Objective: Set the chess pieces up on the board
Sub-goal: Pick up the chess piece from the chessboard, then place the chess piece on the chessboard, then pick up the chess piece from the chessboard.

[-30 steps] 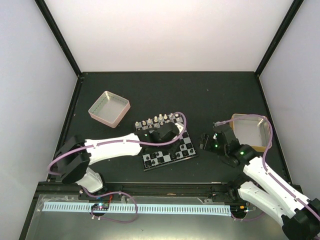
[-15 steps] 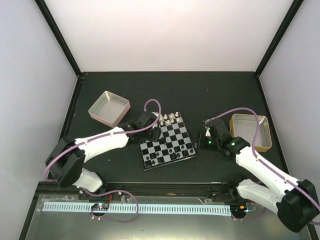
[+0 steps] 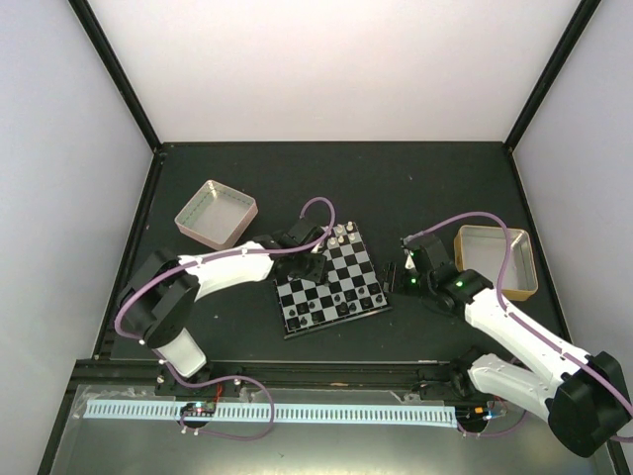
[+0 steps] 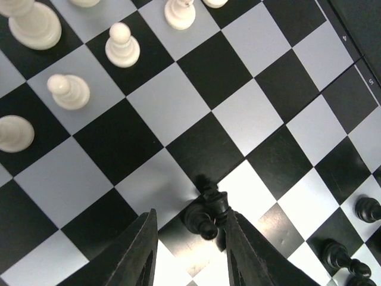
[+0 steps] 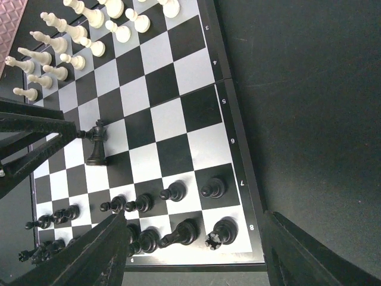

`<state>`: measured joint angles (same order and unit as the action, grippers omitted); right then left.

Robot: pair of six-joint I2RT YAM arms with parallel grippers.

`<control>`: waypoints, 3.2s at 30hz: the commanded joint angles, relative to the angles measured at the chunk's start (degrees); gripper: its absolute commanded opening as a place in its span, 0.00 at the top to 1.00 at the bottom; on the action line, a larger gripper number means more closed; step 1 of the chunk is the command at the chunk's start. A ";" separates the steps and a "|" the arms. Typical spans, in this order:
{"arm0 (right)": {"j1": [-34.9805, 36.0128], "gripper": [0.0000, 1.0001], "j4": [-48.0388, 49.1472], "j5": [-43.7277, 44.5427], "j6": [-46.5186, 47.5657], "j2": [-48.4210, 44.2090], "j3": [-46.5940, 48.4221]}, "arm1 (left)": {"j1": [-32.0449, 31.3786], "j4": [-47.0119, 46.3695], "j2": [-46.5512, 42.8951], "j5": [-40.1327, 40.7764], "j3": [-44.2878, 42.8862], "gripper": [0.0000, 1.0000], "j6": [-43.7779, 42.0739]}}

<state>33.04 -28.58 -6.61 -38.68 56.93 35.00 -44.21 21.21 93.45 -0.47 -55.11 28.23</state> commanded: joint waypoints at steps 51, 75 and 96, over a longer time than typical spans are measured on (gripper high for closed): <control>0.32 0.39 0.72 1.72 -2.07 -4.29 -1.69 | -10.83 8.60 -3.94 2.62 0.97 0.97 0.90; 0.27 0.39 0.89 1.46 -2.01 -3.93 -1.53 | -11.25 6.35 -0.48 -0.12 1.21 0.83 0.85; 5.97 0.39 0.80 1.42 1.63 12.70 9.78 | -5.95 5.49 -31.03 21.56 11.69 0.59 10.25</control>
<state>36.82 -28.69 -6.35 -37.71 64.34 40.32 -51.22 27.18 70.85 11.68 -46.94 34.54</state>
